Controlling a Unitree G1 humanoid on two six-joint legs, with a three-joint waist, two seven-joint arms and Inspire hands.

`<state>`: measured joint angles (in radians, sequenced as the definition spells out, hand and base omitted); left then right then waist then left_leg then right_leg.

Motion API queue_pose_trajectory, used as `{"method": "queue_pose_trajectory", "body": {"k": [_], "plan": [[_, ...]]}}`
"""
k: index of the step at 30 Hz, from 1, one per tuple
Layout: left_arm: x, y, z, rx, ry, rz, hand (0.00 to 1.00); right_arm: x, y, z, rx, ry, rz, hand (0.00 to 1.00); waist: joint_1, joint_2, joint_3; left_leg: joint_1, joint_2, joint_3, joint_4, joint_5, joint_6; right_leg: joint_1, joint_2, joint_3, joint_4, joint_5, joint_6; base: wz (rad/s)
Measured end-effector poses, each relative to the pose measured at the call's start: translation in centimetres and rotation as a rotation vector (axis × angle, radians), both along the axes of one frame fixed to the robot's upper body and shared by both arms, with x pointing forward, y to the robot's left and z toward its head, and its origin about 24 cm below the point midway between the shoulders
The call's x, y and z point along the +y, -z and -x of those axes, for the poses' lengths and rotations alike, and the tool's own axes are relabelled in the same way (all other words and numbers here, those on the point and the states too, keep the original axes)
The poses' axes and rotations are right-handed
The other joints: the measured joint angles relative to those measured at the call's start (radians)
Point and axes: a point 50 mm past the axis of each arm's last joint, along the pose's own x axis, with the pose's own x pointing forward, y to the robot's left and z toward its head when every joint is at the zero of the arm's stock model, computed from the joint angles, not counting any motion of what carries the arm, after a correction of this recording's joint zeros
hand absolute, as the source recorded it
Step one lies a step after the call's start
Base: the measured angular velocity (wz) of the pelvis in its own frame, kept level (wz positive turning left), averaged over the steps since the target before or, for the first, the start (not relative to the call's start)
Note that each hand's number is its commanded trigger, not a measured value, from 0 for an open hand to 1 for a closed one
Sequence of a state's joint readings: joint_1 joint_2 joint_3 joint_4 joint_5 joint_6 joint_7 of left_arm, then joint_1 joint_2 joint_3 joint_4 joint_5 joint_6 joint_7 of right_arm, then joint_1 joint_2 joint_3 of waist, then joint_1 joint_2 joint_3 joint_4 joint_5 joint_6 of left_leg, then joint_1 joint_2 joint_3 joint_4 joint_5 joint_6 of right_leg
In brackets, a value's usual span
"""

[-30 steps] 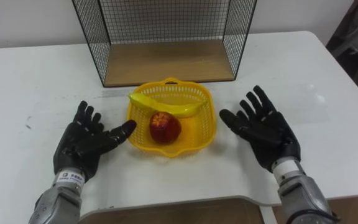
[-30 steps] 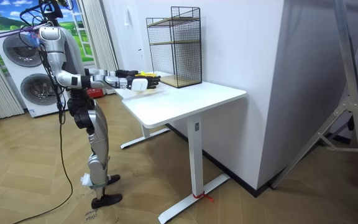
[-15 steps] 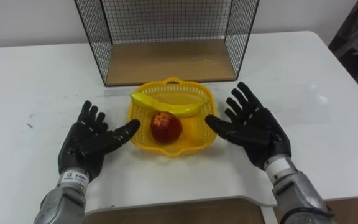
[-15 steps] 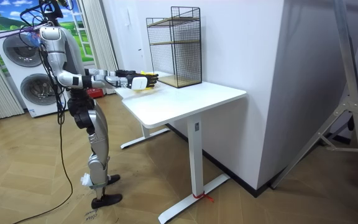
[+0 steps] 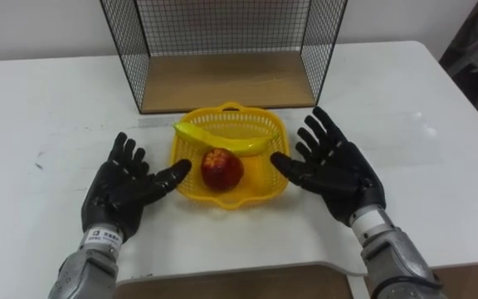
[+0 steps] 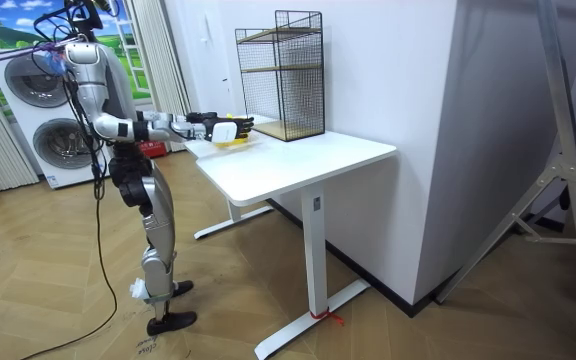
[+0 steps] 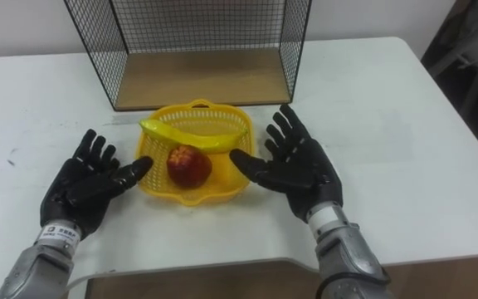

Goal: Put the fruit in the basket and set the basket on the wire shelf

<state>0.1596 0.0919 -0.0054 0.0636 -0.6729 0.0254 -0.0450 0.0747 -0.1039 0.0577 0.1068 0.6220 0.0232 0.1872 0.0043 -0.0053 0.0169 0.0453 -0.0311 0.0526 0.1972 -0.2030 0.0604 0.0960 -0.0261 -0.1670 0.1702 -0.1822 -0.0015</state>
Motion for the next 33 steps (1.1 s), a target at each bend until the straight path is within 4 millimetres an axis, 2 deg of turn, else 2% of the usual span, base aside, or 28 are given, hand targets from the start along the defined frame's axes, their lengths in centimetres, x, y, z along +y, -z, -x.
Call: {"method": "queue_pose_trajectory", "body": {"k": [5, 12, 20, 25, 27, 33], "plan": [[-0.6, 0.0, 0.0, -0.005, 0.034, 0.007, 0.00, 0.1, 0.9, 0.2, 0.039, -0.004, 0.001, 0.00, -0.001, -0.004, -0.0011, 0.000, 0.000, 0.001, 0.001, 0.000, 0.000, -0.002, 0.000, 0.003, 0.001, 0.000, 0.000, 0.00], [-1.8, -0.1, -0.3, -0.024, 0.096, 0.020, 0.00, 0.5, 1.0, 0.3, 0.045, -0.016, -0.003, 0.00, -0.001, -0.011, -0.0017, -0.001, 0.001, 0.003, 0.003, 0.000, 0.000, -0.009, 0.001, 0.010, 0.003, 0.000, 0.000, -0.01], [-3.0, -0.2, -0.3, -0.042, 0.169, 0.035, 0.00, 1.9, 1.7, 0.5, 0.066, -0.069, 0.007, 0.00, -0.003, -0.021, -0.0002, -0.003, 0.002, 0.020, 0.000, 0.000, 0.000, -0.012, 0.003, 0.026, 0.003, 0.000, 0.000, -0.04], [-3.6, -0.3, -0.4, -0.049, 0.196, 0.040, 0.00, 2.2, 1.9, 0.5, 0.070, -0.084, 0.003, 0.00, -0.003, -0.020, 0.0003, -0.004, 0.002, 0.026, 0.001, 0.000, 0.000, -0.013, 0.003, 0.028, 0.003, 0.001, 0.001, -0.01], [-3.7, -0.3, -0.5, -0.051, 0.199, 0.041, 0.00, 2.3, 1.9, 0.5, 0.070, -0.088, 0.002, 0.00, -0.003, -0.014, 0.0007, -0.004, 0.002, 0.026, 0.001, 0.000, 0.000, -0.013, 0.003, 0.027, 0.003, 0.001, 0.000, 0.00], [-4.2, -0.3, -0.5, -0.044, 0.220, 0.042, 0.00, 2.6, 1.9, 0.5, 0.072, -0.099, 0.001, 0.00, -0.003, -0.001, -0.0045, -0.002, 0.003, 0.026, 0.001, 0.000, 0.000, -0.013, 0.003, 0.026, 0.003, 0.001, 0.000, 0.00]]}}
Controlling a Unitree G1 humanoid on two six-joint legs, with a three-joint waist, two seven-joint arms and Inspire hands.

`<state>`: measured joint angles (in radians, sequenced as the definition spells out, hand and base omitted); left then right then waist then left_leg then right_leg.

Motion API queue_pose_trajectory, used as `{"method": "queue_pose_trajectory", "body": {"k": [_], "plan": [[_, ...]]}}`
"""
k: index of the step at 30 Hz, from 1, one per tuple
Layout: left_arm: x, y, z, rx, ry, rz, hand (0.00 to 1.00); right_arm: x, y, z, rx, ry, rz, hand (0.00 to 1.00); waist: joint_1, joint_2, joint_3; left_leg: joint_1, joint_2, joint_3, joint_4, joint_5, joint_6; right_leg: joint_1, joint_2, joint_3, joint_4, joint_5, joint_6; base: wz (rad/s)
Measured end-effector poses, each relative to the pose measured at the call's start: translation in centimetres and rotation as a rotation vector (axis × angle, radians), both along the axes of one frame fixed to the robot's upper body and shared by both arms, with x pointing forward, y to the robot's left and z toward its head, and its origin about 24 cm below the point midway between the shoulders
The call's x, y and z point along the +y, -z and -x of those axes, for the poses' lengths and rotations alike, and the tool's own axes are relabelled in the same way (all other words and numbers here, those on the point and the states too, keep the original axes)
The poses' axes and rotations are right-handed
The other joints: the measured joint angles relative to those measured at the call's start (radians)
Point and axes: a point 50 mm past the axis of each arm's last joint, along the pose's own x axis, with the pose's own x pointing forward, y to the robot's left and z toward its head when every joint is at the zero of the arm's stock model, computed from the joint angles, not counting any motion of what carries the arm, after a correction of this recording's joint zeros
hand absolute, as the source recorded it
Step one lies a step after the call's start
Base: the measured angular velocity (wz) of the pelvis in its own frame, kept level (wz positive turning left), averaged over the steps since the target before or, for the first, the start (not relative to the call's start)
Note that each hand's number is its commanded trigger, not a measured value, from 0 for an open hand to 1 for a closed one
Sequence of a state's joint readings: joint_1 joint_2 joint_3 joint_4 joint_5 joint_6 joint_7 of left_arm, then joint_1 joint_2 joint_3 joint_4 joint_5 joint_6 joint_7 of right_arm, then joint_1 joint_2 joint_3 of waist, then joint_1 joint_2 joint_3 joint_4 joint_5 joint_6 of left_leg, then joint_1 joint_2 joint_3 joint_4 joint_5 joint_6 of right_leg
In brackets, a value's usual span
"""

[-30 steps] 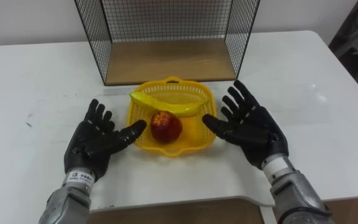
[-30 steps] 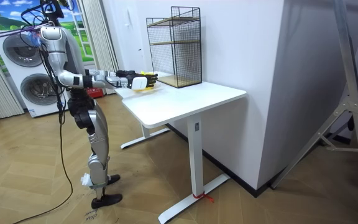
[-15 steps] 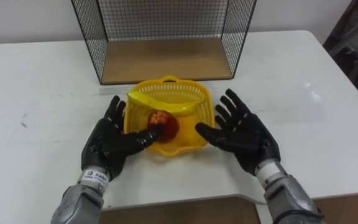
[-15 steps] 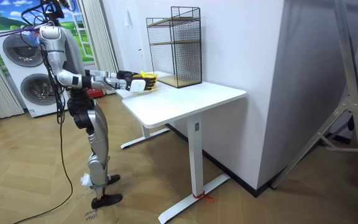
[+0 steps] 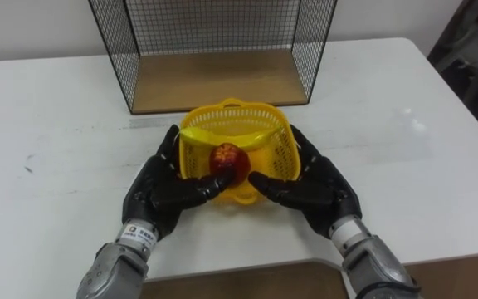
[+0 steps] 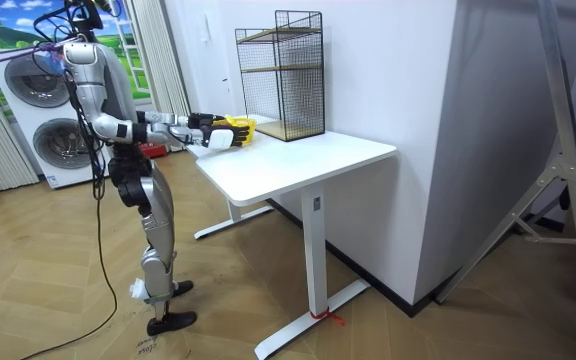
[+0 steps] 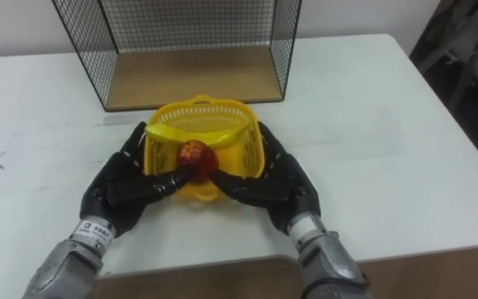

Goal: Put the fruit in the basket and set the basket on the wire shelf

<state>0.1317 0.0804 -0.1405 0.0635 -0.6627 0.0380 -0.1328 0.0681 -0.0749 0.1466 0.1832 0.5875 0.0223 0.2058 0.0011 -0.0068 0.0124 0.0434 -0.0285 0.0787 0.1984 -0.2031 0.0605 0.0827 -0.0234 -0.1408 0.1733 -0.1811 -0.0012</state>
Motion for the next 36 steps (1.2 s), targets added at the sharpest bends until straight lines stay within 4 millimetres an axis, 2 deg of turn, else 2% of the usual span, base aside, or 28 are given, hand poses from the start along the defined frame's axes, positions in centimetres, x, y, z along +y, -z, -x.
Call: {"method": "queue_pose_trajectory", "body": {"k": [17, 22, 30, 36], "plan": [[-0.1, -0.2, -0.2, -0.009, 0.004, 0.001, 0.00, 0.1, -0.1, -0.1, -0.008, 0.003, 0.002, 0.00, 0.000, -0.005, 0.0014, 0.000, 0.000, 0.000, -0.001, 0.000, 0.000, -0.002, -0.001, -0.001, 0.001, 0.000, 0.000, 0.00], [-0.1, -0.3, -0.4, -0.017, 0.004, 0.000, 0.00, 0.2, -0.5, -0.5, -0.024, 0.005, 0.008, 0.00, 0.001, -0.014, 0.0057, 0.001, 0.000, 0.000, 0.000, 0.000, 0.000, -0.002, -0.002, 0.000, 0.001, 0.000, 0.000, 0.00], [-0.2, -2.4, -1.0, -0.121, 0.002, 0.009, 0.00, 0.4, -2.5, -1.5, -0.112, 0.021, 0.009, 0.00, 0.004, -0.020, 0.0041, 0.001, 0.000, 0.001, 0.001, 0.000, 0.000, -0.006, -0.001, 0.005, 0.001, 0.000, 0.000, -0.01], [-0.4, -3.3, -1.4, -0.161, 0.003, 0.013, 0.00, 0.5, -3.0, -1.6, -0.138, 0.033, 0.016, 0.00, 0.004, -0.020, 0.0041, 0.003, 0.000, 0.001, 0.001, 0.000, 0.000, -0.004, 0.000, 0.004, 0.001, 0.000, 0.000, 0.00]]}}
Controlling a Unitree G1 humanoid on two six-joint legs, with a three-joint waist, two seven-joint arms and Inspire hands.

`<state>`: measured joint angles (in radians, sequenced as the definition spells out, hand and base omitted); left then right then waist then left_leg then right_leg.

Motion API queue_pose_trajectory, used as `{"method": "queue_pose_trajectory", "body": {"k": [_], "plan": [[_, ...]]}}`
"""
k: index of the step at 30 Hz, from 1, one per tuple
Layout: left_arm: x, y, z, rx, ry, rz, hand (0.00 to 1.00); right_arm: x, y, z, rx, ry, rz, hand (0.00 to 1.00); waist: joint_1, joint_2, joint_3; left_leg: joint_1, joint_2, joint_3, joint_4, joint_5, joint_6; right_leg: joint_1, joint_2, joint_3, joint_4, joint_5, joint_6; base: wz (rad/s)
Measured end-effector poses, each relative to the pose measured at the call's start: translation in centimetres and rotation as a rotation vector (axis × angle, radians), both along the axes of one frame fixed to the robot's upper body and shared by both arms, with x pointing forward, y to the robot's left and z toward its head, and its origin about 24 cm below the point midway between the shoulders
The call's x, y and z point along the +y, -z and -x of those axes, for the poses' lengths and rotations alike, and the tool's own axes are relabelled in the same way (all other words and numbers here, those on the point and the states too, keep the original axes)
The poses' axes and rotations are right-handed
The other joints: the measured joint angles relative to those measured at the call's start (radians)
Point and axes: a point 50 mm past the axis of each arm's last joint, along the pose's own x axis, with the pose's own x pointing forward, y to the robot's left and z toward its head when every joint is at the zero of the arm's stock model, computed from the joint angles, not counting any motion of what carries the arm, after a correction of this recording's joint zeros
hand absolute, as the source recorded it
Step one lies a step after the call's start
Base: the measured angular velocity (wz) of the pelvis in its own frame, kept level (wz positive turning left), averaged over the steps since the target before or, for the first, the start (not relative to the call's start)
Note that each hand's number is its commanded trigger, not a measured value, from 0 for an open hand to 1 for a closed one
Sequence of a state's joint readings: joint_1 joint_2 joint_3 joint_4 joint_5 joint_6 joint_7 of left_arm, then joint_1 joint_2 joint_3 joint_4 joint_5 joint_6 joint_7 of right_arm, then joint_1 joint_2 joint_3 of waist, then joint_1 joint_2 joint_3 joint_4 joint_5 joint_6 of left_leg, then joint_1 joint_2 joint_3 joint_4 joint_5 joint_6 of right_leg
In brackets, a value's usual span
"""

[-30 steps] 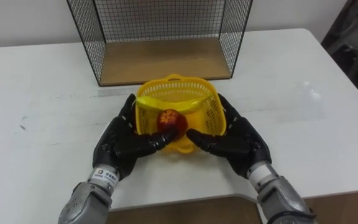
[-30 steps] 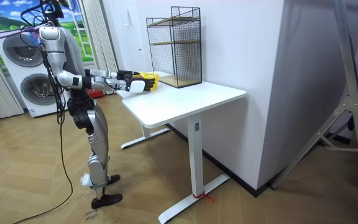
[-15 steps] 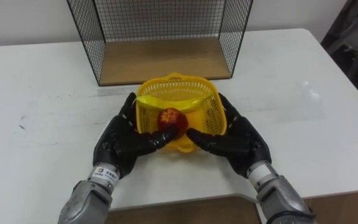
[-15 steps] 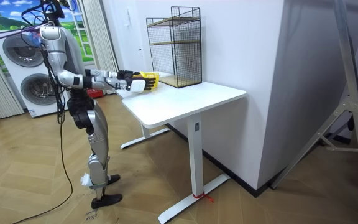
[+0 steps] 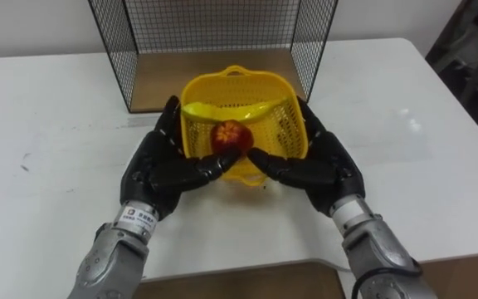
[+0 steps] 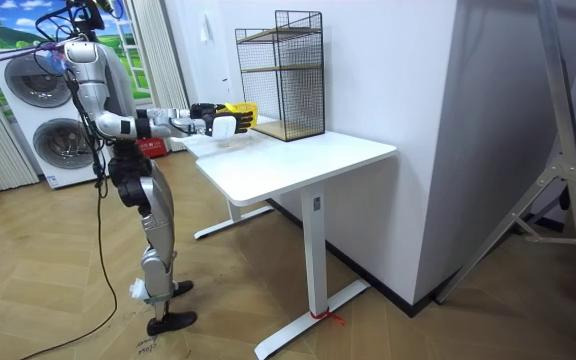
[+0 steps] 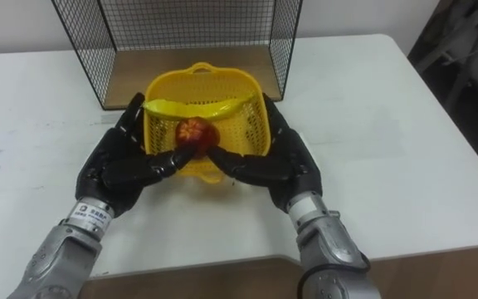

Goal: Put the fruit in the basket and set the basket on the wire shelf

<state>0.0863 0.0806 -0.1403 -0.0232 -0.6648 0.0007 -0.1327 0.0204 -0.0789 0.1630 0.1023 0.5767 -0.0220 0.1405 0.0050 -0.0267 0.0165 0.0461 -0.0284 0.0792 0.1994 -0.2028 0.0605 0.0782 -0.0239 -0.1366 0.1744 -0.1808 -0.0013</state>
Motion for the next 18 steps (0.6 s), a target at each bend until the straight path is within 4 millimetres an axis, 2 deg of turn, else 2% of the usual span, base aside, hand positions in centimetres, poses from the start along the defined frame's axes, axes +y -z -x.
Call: {"method": "queue_pose_trajectory", "body": {"k": [6, 18], "plan": [[-0.1, -0.7, -0.3, -0.034, 0.002, 0.003, 0.00, 0.0, -0.8, -0.1, -0.034, 0.012, -0.002, 0.00, -0.001, 0.000, -0.0001, 0.003, 0.000, -0.001, 0.000, 0.000, 0.000, 0.005, 0.000, -0.001, -0.001, 0.000, 0.000, 0.00], [-0.1, -1.1, -0.3, -0.052, 0.002, 0.000, 0.00, 0.1, -0.9, -0.1, -0.042, 0.013, -0.006, 0.00, -0.001, 0.003, -0.0008, 0.002, 0.000, -0.002, 0.000, 0.000, 0.000, 0.007, 0.000, -0.005, -0.002, 0.000, 0.000, 0.00]]}}
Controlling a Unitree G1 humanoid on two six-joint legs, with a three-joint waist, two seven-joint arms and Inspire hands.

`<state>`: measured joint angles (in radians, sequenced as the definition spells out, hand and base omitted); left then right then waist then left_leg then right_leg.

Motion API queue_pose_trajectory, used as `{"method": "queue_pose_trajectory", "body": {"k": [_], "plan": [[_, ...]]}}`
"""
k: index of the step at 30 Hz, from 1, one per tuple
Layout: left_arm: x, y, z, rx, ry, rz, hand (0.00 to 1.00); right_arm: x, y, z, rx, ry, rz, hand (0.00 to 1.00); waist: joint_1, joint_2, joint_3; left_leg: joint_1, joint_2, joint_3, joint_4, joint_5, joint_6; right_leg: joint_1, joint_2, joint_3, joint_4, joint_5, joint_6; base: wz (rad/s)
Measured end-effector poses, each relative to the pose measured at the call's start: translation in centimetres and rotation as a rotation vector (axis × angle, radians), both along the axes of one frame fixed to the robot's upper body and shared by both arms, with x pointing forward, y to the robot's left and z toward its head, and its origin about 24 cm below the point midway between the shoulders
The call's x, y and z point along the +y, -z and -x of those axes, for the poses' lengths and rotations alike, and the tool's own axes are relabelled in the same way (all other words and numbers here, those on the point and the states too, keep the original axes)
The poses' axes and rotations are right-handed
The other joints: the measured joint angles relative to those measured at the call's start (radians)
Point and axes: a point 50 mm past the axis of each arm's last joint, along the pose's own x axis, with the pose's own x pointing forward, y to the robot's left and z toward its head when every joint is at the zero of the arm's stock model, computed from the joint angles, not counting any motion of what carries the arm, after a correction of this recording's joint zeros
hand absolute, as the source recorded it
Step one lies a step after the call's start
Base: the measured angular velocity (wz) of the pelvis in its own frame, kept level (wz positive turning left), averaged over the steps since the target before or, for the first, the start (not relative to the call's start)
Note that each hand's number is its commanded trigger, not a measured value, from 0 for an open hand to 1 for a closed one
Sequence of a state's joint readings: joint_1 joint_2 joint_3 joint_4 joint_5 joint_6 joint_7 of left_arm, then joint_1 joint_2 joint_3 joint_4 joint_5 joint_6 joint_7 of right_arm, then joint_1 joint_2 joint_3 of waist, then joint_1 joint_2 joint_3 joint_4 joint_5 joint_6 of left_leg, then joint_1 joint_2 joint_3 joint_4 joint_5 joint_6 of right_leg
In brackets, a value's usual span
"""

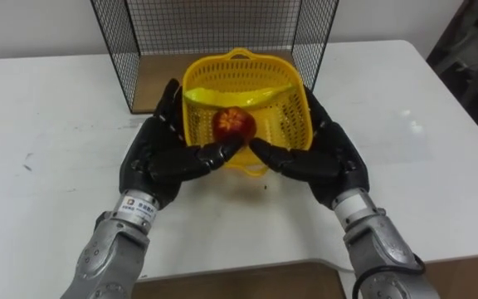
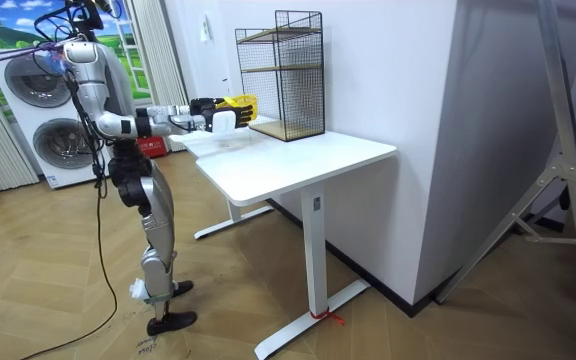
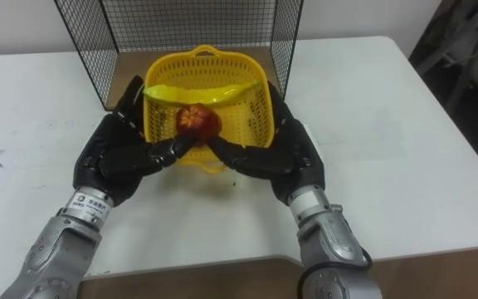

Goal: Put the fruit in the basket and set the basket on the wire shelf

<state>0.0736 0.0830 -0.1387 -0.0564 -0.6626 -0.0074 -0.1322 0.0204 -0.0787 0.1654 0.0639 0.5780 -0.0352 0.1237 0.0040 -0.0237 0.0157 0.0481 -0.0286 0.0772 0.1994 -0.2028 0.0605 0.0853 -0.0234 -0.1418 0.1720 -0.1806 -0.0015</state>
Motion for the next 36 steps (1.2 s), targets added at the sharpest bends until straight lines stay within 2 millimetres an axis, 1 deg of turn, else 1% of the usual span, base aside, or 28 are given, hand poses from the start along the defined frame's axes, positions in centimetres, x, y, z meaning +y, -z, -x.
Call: {"method": "queue_pose_trajectory", "body": {"k": [6, 10, 12, 14, 16, 17, 18, 19, 20, 21, 23, 25, 26, 27, 28, 29, 30, 31, 32, 33, 34, 35, 36], "plan": [[0.09, 0.00, 0.00, 0.000, 0.000, -0.007, 0.00, 0.05, 0.01, 0.01, 0.000, -0.003, 0.003, 0.00, -0.002, 0.000, -0.0001, -0.001, 0.000, 0.000, 0.003, 0.000, 0.000, 0.000, -0.001, -0.001, 0.001, 0.000, 0.000, 0.00], [0.14, 0.00, 0.00, -0.001, -0.001, -0.015, 0.00, 0.08, 0.02, 0.01, -0.005, -0.006, 0.036, 0.00, 0.001, -0.001, -0.0004, -0.001, 0.001, 0.003, 0.009, 0.000, 0.000, 0.000, -0.001, 0.001, 0.007, 0.000, 0.000, 0.00], [0.23, -0.06, -0.02, -0.004, -0.005, -0.015, 0.00, 0.24, -0.06, 0.03, -0.010, -0.013, 0.041, 0.00, 0.000, -0.002, -0.0009, -0.012, 0.005, 0.005, 0.031, -0.003, -0.001, -0.009, 0.000, -0.001, 0.022, 0.000, 0.000, 0.00], [0.35, -0.15, -0.04, -0.009, -0.011, -0.015, 0.00, 0.35, -0.24, -0.09, -0.020, -0.017, 0.053, 0.00, 0.006, -0.003, -0.0009, -0.036, 0.017, 0.005, 0.065, -0.017, -0.005, -0.028, 0.008, 0.001, 0.043, -0.001, -0.001, -0.04], [0.39, -0.16, -0.04, -0.009, -0.013, -0.013, 0.00, 0.37, -0.25, -0.09, -0.022, -0.019, 0.058, 0.00, 0.004, -0.005, -0.0003, -0.058, 0.028, 0.006, 0.120, -0.037, -0.011, -0.036, 0.015, 0.002, 0.068, -0.009, -0.009, 0.00], [0.43, -0.17, -0.05, -0.010, -0.016, -0.012, 0.00, 0.35, -0.26, -0.08, -0.024, -0.021, 0.058, 0.00, 0.008, -0.004, 0.0000, -0.071, 0.038, 0.005, 0.166, -0.063, -0.012, -0.041, 0.022, 0.004, 0.095, -0.028, -0.016, -0.07], [0.51, -0.22, -0.06, -0.015, -0.021, -0.012, 0.00, 0.30, -0.32, -0.08, -0.032, -0.026, 0.056, 0.00, 0.012, -0.004, 0.0002, -0.087, 0.048, 0.006, 0.213, -0.090, -0.016, -0.063, 0.026, 0.005, 0.148, -0.053, -0.022, -0.11], [0.54, -0.23, -0.06, -0.016, -0.022, -0.013, 0.00, 0.34, -0.34, -0.07, -0.034, -0.028, 0.054, 0.00, 0.016, -0.005, 0.0006, -0.094, 0.052, 0.006, 0.233, -0.098, -0.019, -0.073, 0.027, 0.005, 0.175, -0.064, -0.025, -0.12], [0.59, -0.24, -0.06, -0.018, -0.023, -0.020, 0.00, 0.31, -0.36, -0.06, -0.038, -0.031, 0.058, 0.00, 0.021, -0.008, -0.0004, -0.105, 0.056, 0.007, 0.256, -0.110, -0.024, -0.088, 0.028, 0.005, 0.212, -0.084, -0.032, -0.07], [0.63, -0.25, -0.06, -0.020, -0.023, -0.025, 0.00, 0.25, -0.41, -0.06, -0.045, -0.032, 0.065, 0.00, 0.029, -0.009, -0.0002, -0.110, 0.059, 0.007, 0.270, -0.114, -0.028, -0.098, 0.028, 0.007, 0.228, -0.092, -0.038, -0.05], [0.61, -0.26, -0.07, -0.020, -0.024, -0.023, 0.00, 0.32, -0.44, -0.06, -0.050, -0.039, 0.066, 0.00, 0.029, -0.009, 0.0003, -0.112, 0.064, 0.008, 0.276, -0.111, -0.033, -0.106, 0.026, 0.013, 0.243, -0.098, -0.046, 0.00], [0.58, -0.25, -0.06, -0.020, -0.023, -0.021, 0.00, 0.31, -0.50, -0.10, -0.054, -0.041, 0.072, 0.00, 0.023, -0.010, -0.0001, -0.123, 0.056, 0.005, 0.276, -0.101, -0.042, -0.120, 0.029, 0.013, 0.251, -0.103, -0.052, 0.08], [0.64, -0.29, -0.08, -0.023, -0.026, -0.021, 0.00, 0.36, -0.61, -0.19, -0.059, -0.043, 0.067, 0.00, 0.026, -0.012, -0.0021, -0.138, 0.055, 0.004, 0.282, -0.089, -0.046, -0.128, 0.028, 0.015, 0.260, -0.104, -0.057, 0.13], [0.69, -0.29, -0.08, -0.023, -0.025, -0.026, 0.00, 0.47, -0.68, -0.26, -0.061, -0.043, 0.058, 0.00, 0.022, -0.016, 0.0003, -0.174, 0.056, 0.006, 0.327, -0.070, -0.066, -0.136, 0.024, 0.014, 0.260, -0.104, -0.070, 0.16], [0.71, -0.29, -0.07, -0.023, -0.024, -0.028, 0.00, 0.51, -0.67, -0.26, -0.060, -0.043, 0.055, 0.00, 0.018, -0.021, 0.0054, -0.208, 0.056, 0.005, 0.371, -0.052, -0.077, -0.134, 0.020, 0.014, 0.257, -0.103, -0.076, 0.17], [0.75, -0.13, -0.06, -0.016, -0.025, -0.022, 0.00, 0.47, -0.43, -0.22, -0.049, -0.042, 0.057, 0.00, 0.022, -0.034, 0.0115, -0.250, 0.049, 0.000, 0.373, -0.046, -0.079, -0.131, 0.007, 0.015, 0.255, -0.102, -0.077, 0.08], [0.65, -0.10, -0.05, -0.013, -0.023, -0.006, 0.00, 0.25, -0.36, -0.20, -0.046, -0.042, 0.066, 0.00, 0.024, -0.034, 0.0126, -0.287, 0.047, 0.002, 0.279, -0.022, -0.090, -0.129, 0.005, 0.015, 0.254, -0.103, -0.076, -0.04], [0.61, -0.11, -0.05, -0.013, -0.023, 0.000, 0.00, 0.19, -0.32, -0.18, -0.045, -0.041, 0.068, 0.00, 0.026, -0.032, 0.0126, -0.301, 0.050, 0.001, 0.225, 0.002, -0.091, -0.129, 0.007, 0.016, 0.258, -0.108, -0.074, -0.20], [0.58, -0.08, -0.04, -0.012, -0.024, 0.003, 0.00, 0.21, -0.09, 0.02, -0.035, -0.041, 0.066, 0.00, 0.034, -0.033, 0.0097, -0.312, 0.054, -0.001, 0.159, 0.083, -0.081, -0.126, 0.007, 0.019, 0.264, -0.124, -0.062, -0.26], [0.72, -0.08, -0.03, -0.013, -0.027, 0.000, 0.00, 0.18, 0.23, 0.33, -0.023, -0.044, 0.067, 0.00, 0.036, -0.037, -0.0056, -0.297, 0.052, 0.000, 0.130, 0.128, -0.070, -0.120, 0.007, 0.020, 0.263, -0.133, -0.052, -0.20], [0.83, -0.14, -0.03, -0.018, -0.031, -0.003, 0.00, 0.13, 0.29, 0.39, -0.020, -0.046, 0.069, 0.00, 0.034, -0.040, -0.0118, -0.293, 0.049, 0.001, 0.123, 0.138, -0.064, -0.119, 0.006, 0.022, 0.260, -0.135, -0.045, -0.09], [0.99, -0.27, -0.04, -0.030, -0.035, -0.009, 0.00, 0.16, 0.20, 0.33, -0.025, -0.050, 0.067, 0.00, 0.029, -0.044, -0.0156, -0.283, 0.044, 0.003, 0.116, 0.156, -0.057, -0.111, 0.005, 0.028, 0.257, -0.134, -0.038, -0.10], [0.95, -0.27, -0.03, -0.031, -0.033, -0.010, 0.00, 0.18, 0.14, 0.33, -0.029, -0.056, 0.067, 0.00, 0.028, -0.042, -0.0151, -0.274, 0.033, 0.002, 0.117, 0.181, -0.038, -0.104, 0.004, 0.029, 0.256, -0.136, -0.040, -0.13]]}}
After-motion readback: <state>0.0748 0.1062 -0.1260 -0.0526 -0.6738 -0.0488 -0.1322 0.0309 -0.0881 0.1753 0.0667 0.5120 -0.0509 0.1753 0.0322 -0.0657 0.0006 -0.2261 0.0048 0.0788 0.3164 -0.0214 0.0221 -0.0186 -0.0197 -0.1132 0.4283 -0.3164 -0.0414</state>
